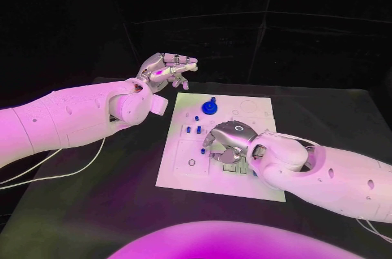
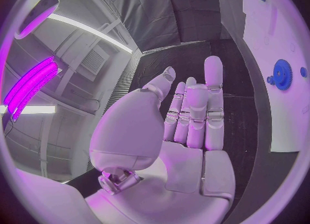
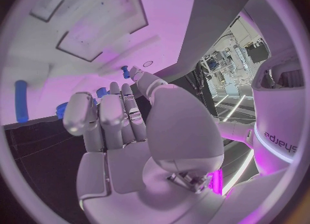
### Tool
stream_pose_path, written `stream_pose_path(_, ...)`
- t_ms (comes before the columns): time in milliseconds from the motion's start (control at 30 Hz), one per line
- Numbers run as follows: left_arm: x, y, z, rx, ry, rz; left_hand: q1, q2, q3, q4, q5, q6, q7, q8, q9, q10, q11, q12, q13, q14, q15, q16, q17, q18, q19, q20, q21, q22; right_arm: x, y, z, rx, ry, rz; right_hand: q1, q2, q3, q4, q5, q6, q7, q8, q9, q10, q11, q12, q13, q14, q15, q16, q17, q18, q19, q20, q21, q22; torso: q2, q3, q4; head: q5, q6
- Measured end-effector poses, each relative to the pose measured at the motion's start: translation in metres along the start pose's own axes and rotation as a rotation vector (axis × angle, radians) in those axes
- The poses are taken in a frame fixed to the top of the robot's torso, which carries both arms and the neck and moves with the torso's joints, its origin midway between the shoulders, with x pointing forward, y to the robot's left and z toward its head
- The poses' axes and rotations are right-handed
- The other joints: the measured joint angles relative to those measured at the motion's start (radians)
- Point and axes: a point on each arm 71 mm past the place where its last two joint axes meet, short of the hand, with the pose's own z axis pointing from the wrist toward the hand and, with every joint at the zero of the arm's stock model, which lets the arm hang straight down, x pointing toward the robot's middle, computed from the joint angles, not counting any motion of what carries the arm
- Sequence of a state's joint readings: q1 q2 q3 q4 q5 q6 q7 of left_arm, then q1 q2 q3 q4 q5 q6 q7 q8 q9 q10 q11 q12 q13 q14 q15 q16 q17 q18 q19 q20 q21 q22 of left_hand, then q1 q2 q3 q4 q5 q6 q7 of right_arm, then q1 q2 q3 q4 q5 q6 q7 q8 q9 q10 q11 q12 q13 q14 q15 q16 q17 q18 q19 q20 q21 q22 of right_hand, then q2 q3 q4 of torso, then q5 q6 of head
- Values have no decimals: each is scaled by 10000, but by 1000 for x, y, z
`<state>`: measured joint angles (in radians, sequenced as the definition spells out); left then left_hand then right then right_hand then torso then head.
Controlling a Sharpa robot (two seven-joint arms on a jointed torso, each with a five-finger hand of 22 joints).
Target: Assemble the parts on the task board
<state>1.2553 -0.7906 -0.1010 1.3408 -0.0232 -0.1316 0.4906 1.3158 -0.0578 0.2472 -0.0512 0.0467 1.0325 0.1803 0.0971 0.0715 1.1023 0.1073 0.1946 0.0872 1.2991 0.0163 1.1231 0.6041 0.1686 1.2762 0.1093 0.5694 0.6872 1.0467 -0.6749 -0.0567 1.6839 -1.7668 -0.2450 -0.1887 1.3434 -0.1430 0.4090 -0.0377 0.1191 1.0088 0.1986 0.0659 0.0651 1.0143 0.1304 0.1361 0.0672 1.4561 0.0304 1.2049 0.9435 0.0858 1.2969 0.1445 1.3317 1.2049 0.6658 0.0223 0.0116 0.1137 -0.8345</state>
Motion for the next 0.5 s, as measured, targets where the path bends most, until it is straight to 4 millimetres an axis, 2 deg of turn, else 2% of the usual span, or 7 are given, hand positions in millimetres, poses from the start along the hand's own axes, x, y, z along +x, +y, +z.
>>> stream_pose_path(200, -2, 0, -1, -22, -23, 8, 0, 0, 0, 0, 0, 0, 0, 0, 0, 0, 0, 0, 1, 0, 0, 0, 0, -1, 0, 0, 0, 0, -28, -22, -25, 575, -603, 119, -40, -40, -150, 38, 0, -34, -34, 0, -1, 0, 0, 96, 0, 0, 0, 0, -19, -1, 0, 0, 0, 22, -11, -12, -7, -133, 136)
stream_pose_path(267, -2, 0, -1, -26, -24, 8, 0, 0, 0, 0, 0, 0, 0, 0, 0, 0, 0, 0, 1, 0, 0, 0, 0, 0, 0, 0, 0, 0, -38, -33, -30, 870, -739, 63, -40, -40, -283, 56, 0, -103, -103, 0, -1, 1, 0, 147, 0, 0, 0, 0, -49, -2, 24, -23, 0, 19, -14, -12, -12, -189, 189)
stream_pose_path(333, -2, 0, -1, -31, -20, 6, 0, 0, 0, 0, 0, 0, 0, 0, 1, 0, 0, 0, 1, 0, 0, 0, 0, 0, 0, 0, 0, 1, -48, -45, -36, 1223, -868, -3, -80, -80, -442, 81, 50, -160, -160, 0, -1, -78, -78, 149, -1, 0, 0, -63, -100, -1, 39, -39, -31, -25, -16, -15, -18, -234, 229)
stream_pose_path(500, -1, 0, 0, -37, 3, -5, 0, 0, 0, 0, 0, 0, 0, 0, 0, 0, 0, 0, 1, 0, 0, 0, 1, 0, 0, 0, 0, 1, -58, -68, -47, 1995, -886, -44, -80, -80, -819, 97, 116, -259, -234, 0, -1, -303, -125, 264, -1, 0, 0, -113, -217, -2, -14, -91, -194, -235, -14, -16, -12, -360, 353)
